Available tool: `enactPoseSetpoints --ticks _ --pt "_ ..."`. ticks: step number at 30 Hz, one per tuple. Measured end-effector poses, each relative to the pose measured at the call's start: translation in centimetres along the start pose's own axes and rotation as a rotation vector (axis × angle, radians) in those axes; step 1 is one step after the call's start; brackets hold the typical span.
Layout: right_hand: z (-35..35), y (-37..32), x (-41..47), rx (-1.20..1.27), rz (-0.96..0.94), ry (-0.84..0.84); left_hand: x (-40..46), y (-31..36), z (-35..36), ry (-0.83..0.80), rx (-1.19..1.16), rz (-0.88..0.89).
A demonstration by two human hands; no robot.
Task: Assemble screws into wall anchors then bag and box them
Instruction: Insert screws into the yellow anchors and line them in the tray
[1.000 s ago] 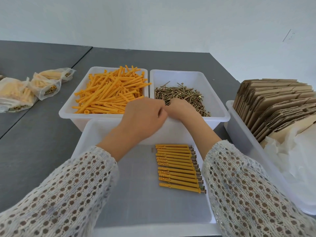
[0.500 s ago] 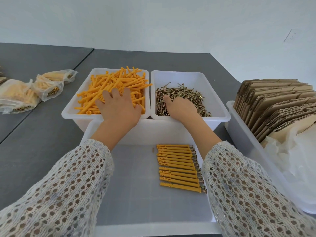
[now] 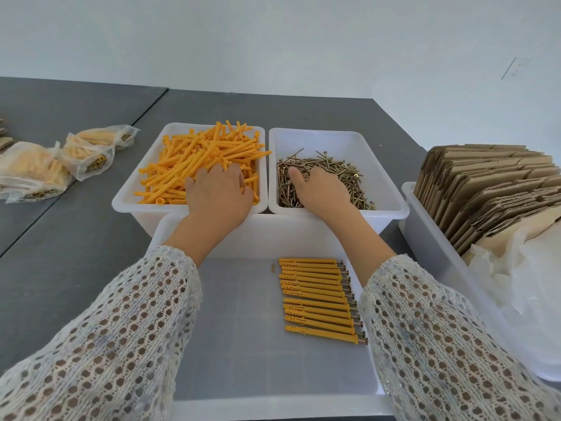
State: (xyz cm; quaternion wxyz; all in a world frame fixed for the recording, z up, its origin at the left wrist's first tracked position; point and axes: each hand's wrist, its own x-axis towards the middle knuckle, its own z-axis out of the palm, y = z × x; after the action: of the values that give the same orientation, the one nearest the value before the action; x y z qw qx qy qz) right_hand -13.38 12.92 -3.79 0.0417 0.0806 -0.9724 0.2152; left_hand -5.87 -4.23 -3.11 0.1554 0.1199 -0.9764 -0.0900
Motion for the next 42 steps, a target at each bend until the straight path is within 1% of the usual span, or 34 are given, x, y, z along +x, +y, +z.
enactPoseSetpoints --ticks 5,8,11,13,15,17,20,23,25,28,31,36,42 --pt "-0.1 0.0 0.0 0.158 0.058 0.064 0.1 0.3 0.1 -0.067 0.064 -0.006" --pt "-0.3 -0.1 -0.3 0.235 -0.014 0.156 0.0 0.2 0.2 -0.04 -0.003 -0.015" --pt "-0.6 -0.3 -0.3 0.283 -0.067 0.254 -0.2 0.3 0.3 0.11 -0.078 0.006" --pt "-0.7 -0.6 -0.3 0.345 -0.091 0.31 -0.2 0.4 0.3 0.245 -0.122 0.06" --pt "-0.7 -0.7 -0.3 0.403 -0.096 0.332 -0.1 0.4 0.2 0.329 -0.148 0.121" --pt "-0.9 -0.6 -0.2 0.491 -0.052 0.291 0.0 0.3 0.1 0.364 -0.171 0.16" --pt "-1.2 -0.4 0.0 0.702 0.089 0.249 -0.2 0.3 -0.2 0.395 -0.27 0.2" --pt "-1.4 -0.8 -0.3 0.955 0.117 0.287 -0.2 0.6 -0.2 0.364 -0.419 0.323" --pt "-1.5 -1.4 -0.7 1.016 0.056 0.333 -0.3 0.9 -0.1 0.322 -0.473 0.388" --pt "-1.6 -2.2 -1.3 1.073 -0.045 0.435 -0.5 1.1 0.0 0.276 -0.434 0.44" --pt "-1.9 -2.6 -1.6 1.178 -0.066 0.5 -0.4 1.1 0.2 0.229 -0.363 0.445" --pt "-2.0 -2.9 -1.8 1.295 -0.038 0.433 -0.6 1.4 0.4 0.195 -0.299 0.438" --pt "-1.2 -4.0 -2.3 1.317 -0.064 0.295 -0.8 1.4 0.3 0.196 -0.307 0.456"
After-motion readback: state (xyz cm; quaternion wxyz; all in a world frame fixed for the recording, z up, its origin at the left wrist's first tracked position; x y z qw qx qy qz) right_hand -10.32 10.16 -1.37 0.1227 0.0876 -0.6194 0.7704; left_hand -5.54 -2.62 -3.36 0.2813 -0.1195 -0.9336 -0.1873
